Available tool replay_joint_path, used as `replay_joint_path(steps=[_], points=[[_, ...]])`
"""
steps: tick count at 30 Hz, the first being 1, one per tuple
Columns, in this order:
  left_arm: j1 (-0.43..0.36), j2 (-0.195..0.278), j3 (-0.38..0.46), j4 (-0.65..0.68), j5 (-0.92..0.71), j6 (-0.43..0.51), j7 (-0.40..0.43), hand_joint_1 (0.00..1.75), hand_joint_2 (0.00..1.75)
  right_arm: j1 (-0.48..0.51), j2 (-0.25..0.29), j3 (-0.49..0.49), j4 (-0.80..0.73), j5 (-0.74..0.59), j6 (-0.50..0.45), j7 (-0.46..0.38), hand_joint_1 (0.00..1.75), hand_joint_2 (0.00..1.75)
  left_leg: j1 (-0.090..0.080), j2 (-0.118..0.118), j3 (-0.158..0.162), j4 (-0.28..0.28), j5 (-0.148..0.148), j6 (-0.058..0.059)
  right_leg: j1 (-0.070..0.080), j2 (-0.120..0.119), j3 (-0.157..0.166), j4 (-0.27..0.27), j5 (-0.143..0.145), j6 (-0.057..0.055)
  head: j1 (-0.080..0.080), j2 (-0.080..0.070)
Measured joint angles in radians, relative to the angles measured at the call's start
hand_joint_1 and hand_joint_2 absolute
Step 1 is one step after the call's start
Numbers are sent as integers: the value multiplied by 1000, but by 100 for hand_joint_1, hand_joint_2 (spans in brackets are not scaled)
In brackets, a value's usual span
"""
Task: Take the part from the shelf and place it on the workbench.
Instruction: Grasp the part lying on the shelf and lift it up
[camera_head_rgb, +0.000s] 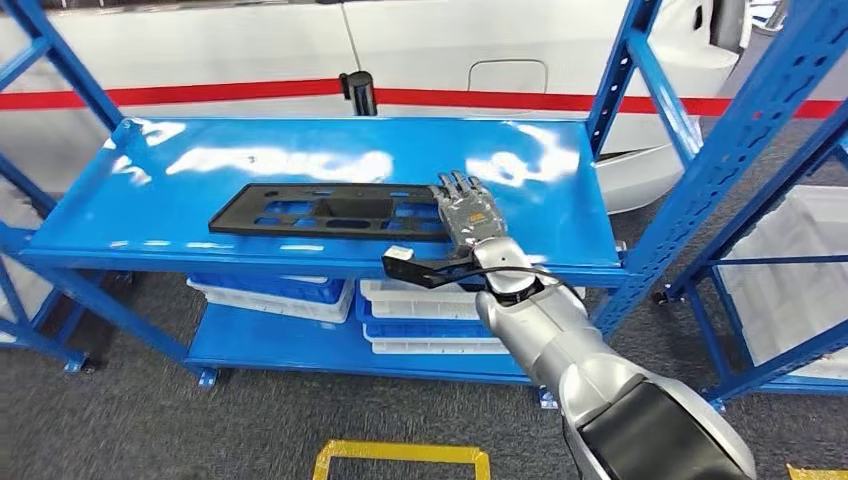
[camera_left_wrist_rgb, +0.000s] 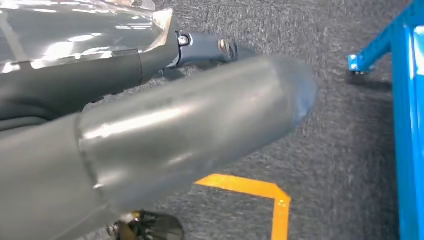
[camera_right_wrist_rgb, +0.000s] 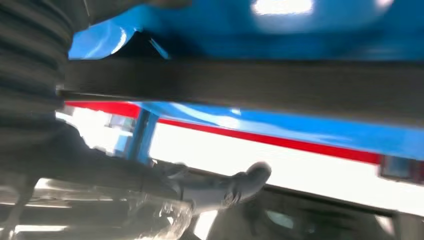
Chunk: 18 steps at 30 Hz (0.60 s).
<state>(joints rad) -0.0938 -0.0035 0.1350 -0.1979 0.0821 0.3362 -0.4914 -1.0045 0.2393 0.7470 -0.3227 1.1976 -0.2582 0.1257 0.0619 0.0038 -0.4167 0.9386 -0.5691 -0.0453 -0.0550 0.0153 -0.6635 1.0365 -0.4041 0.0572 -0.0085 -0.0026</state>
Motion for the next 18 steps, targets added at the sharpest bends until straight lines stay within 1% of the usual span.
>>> replay_joint_path(steps=[1, 2, 3, 4, 5, 6, 7, 8, 9, 10, 11, 12, 13, 14, 15, 16, 17, 18], points=[[-2, 0, 0, -1, 0, 2, 0, 0, 0, -3, 0, -2, -2, 2, -1, 0, 0, 175, 1, -1, 7, -3, -7, -1, 2, 3, 4, 8, -12, -15, -4, 0], [-4, 0, 0, -2, 0, 2, 0, 0, 0, -6, 2, -4, -4, 4, -1, 0, 0, 175, 3, 0, 10, 6, -15, -1, 5, 7, 10, 10, -23, -27, -8, 0], [-7, 0, 0, -3, 0, 3, 0, 0, 0, -10, 5, -4, -6, 6, -1, -1, 0, 175, 3, 0, -2, 37, -24, -1, 7, 9, 19, 12, -33, -36, -10, 0], [-9, 0, 0, -4, 0, 3, 0, 0, 0, -12, 7, -5, -8, 7, -1, -1, 0, 175, 2, 0, -35, 93, -37, 1, 9, 11, 29, 11, -41, -44, -12, 0], [-11, 0, 0, -4, 0, 4, 0, 0, 0, -12, 7, -6, -8, 8, 0, -1, 0, 175, -2, 1, -86, 171, -53, 4, 12, 11, 39, 10, -50, -50, -14, 0], [-10, -1, 1, -4, 0, 3, 0, 0, 0, -10, 9, -6, -7, 8, 1, -1, 0, 175, -7, 1, -154, 258, -66, 8, 16, 11, 50, 9, -60, -54, -14, 0], [-7, -1, 1, -4, 0, 3, 0, 0, 0, -6, 9, -6, -7, 8, 2, -1, 0, 175, -12, 1, -218, 327, -70, 13, 20, 11, 62, 8, -70, -57, -15, 0], [-4, -1, 2, -4, 1, 3, 0, 0, 0, -1, 8, -6, -6, 8, 3, -1, 0, 175, -17, 1, -270, 364, -53, 21, 23, 13, 75, 7, -81, -60, -15, 0], [-1, -1, 4, -4, 1, 3, 0, 0, 0, 2, 8, -7, -6, 8, 3, -1, 43, 175, -24, 0, -304, 361, -13, 33, 26, 14, 91, 7, -92, -61, -15, 0], [2, -1, 5, -4, 2, 2, -3, 0, 0, 3, 8, -7, -5, 9, 3, -1, 87, 175, -33, -1, -314, 314, 48, 48, 29, 15, 108, 5, -102, -61, -16, 0], [3, 0, 7, -4, 2, 2, -9, 0, 0, 5, 8, -7, -4, 10, 3, -1, 130, 175, -44, -4, -313, 242, 122, 68, 31, 17, 126, 0, -111, -61, -16, 0], [5, 1, 8, -4, 1, 2, -20, 0, 0, 9, 7, -8, -3, 12, 3, -2, 174, 175, -55, -7, -302, 178, 179, 88, 36, 18, 143, -6, -119, -58, -15, 0], [7, 3, 10, -4, 1, 9, -36, 0, 0, 14, 5, -8, -1, 13, 3, -4, 175, 175, -64, -10, -290, 127, 216, 103, 39, 20, 156, -15, -125, -55, -15, 0], [8, 4, 12, -3, -1, 21, -53, 0, 0, 17, 4, -10, 0, 14, 3, -8, 175, 175, -70, -12, -281, 101, 229, 113, 40, 21, 164, -23, -129, -51, -15, 0], [7, 4, 13, -4, -4, 38, -69, 0, 0, 18, 3, -14, 0, 14, 2, -12, 175, 175, -72, -12, -273, 95, 222, 117, 42, 22, 169, -30, -133, -46, -15, 0], [5, 4, 14, -4, -8, 60, -80, 0, 0, 16, 3, -18, -2, 15, 2, -17, 175, 175, -72, -11, -267, 83, 215, 117, 42, 23, 174, -38, -135, -41, -17, 0], [2, 2, 15, -5, -12, 80, -88, 0, 0, 12, 4, -23, -4, 15, 2, -19, 175, 175, -69, -10, -257, 70, 210, 115, 44, 20, 176, -42, -140, -37, -17, 0], [-2, 0, 15, -6, -15, 99, -94, 0, 0, 6, 4, -28, -6, 17, 2, -21, 175, 175, -66, -9, -245, 55, 205, 112, 47, 15, 172, -32, -147, -35, -17, 0]])
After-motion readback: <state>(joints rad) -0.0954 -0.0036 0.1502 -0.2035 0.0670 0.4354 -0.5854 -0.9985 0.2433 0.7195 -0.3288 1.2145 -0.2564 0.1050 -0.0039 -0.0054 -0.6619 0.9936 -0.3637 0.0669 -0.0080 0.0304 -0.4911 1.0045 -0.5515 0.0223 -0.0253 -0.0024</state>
